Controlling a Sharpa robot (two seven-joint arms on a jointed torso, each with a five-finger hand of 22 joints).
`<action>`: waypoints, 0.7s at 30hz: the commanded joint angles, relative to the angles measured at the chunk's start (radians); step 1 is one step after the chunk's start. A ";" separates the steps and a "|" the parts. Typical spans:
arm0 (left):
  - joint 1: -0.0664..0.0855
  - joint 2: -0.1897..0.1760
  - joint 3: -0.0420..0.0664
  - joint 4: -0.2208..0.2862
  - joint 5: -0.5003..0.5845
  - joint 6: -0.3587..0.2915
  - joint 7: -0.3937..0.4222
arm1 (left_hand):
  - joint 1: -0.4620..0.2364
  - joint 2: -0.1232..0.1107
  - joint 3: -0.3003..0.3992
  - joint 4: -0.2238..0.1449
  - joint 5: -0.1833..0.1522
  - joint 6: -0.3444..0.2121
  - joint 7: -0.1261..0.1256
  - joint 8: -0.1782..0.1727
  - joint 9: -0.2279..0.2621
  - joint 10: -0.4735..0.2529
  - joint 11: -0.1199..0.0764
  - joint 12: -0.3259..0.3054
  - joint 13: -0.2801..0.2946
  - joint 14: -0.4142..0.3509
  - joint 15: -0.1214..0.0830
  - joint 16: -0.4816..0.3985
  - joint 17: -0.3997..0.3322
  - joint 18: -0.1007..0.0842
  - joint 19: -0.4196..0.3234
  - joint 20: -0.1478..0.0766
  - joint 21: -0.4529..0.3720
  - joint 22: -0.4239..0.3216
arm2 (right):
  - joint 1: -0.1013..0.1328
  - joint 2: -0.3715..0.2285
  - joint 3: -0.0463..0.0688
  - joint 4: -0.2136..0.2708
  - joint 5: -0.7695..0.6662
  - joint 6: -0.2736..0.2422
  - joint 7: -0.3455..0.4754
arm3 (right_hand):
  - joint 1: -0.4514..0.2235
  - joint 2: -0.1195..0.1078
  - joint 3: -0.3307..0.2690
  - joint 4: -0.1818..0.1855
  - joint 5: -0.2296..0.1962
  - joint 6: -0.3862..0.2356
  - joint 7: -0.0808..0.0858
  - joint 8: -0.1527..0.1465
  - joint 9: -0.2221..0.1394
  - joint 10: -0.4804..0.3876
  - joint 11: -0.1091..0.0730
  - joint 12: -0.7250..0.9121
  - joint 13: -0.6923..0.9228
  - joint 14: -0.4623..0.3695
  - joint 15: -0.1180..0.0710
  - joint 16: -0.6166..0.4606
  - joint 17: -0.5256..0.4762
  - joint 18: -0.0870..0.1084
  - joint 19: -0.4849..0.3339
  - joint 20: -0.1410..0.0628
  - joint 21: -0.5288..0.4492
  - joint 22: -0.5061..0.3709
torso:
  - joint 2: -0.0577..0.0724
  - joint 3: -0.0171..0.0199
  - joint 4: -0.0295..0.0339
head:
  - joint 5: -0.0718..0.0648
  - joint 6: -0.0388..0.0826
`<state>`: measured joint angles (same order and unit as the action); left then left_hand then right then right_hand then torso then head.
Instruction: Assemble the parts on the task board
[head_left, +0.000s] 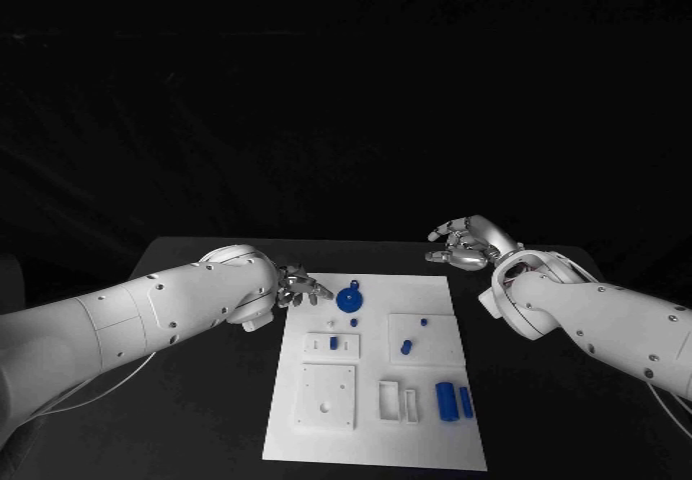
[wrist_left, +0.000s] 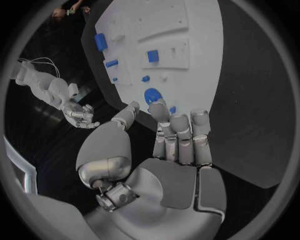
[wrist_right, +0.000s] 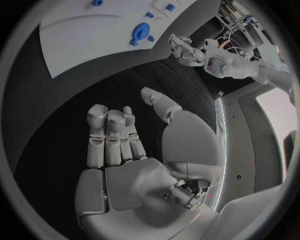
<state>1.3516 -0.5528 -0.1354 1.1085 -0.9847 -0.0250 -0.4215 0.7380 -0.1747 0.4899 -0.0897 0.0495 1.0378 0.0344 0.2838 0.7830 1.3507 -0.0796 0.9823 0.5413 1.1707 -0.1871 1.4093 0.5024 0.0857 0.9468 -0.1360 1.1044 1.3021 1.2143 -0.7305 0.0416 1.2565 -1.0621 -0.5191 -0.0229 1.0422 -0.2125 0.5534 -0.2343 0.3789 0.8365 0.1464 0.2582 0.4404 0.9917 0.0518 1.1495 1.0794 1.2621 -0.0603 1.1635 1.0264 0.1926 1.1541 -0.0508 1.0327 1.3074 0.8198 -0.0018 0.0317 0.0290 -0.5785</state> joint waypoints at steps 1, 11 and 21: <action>0.006 0.023 0.001 -0.052 0.052 -0.005 0.021 | 0.005 0.008 -0.005 -0.007 0.006 -0.013 0.009 -0.012 -0.009 -0.003 0.009 -0.009 -0.004 -0.002 0.010 -0.008 -0.004 0.005 -0.011 -0.123 -0.009 -0.003 | 0.000 0.002 0.000 -0.003 0.012 0.012 0.009 | -0.008 0.002 -0.006 -0.002 0.003 -0.009 0.018 0.004 -0.001 -0.009 -0.001 0.004 -0.001 -0.009 0.000 -0.004 -0.001 0.069 0.005 -0.005 -0.006 0.011 | 0.002 -0.0014 -0.0013 | 0.001 0.004; 0.021 0.110 0.002 -0.234 0.026 0.043 0.028 | -0.005 0.008 -0.017 0.008 0.004 -0.071 0.027 -0.053 -0.036 -0.011 0.026 -0.020 -0.009 -0.007 0.026 -0.018 -0.016 0.001 -0.016 -0.117 -0.024 -0.011 | 0.000 0.006 0.000 -0.001 0.013 0.011 0.010 | -0.009 0.003 -0.007 -0.002 0.004 -0.010 0.018 0.004 -0.001 -0.009 -0.001 0.004 -0.002 -0.009 0.000 -0.004 -0.001 0.069 0.005 -0.005 -0.006 0.011 | 0.010 -0.0030 -0.0053 | 0.005 0.010; 0.014 0.189 0.001 -0.355 0.023 0.108 0.036 | -0.011 0.002 -0.021 0.023 0.002 -0.102 0.038 -0.075 -0.053 -0.013 0.036 -0.020 -0.009 -0.006 0.035 -0.017 -0.019 0.002 -0.017 -0.113 -0.027 -0.012 | 0.000 0.002 0.001 0.016 0.013 0.010 0.010 | -0.009 0.004 -0.007 -0.001 0.005 -0.010 0.018 0.004 -0.001 -0.009 -0.001 0.005 -0.002 -0.009 0.000 -0.004 -0.001 0.069 0.006 -0.005 -0.006 0.011 | 0.025 -0.0044 -0.0135 | 0.014 0.019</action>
<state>1.3677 -0.3700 -0.1344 0.7620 -0.9570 0.0280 -0.4027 0.7340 -0.1709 0.4687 -0.0709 0.0495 0.9429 0.0733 0.2133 0.7310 1.3379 -0.0500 0.9671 0.5329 1.1624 -0.1592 1.3971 0.4847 0.0857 0.9361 -0.1324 1.0801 1.2909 1.2145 -0.7276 0.0418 1.2688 -1.0495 -0.5186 -0.0226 1.0401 -0.2104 0.5534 -0.2344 0.3789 0.8378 0.1489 0.2582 0.4405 0.9918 0.0518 1.1494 1.0785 1.2622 -0.0603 1.1635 1.0265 0.1927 1.1584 -0.0519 1.0327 1.3073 0.8389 -0.0057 0.0214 0.0409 -0.5610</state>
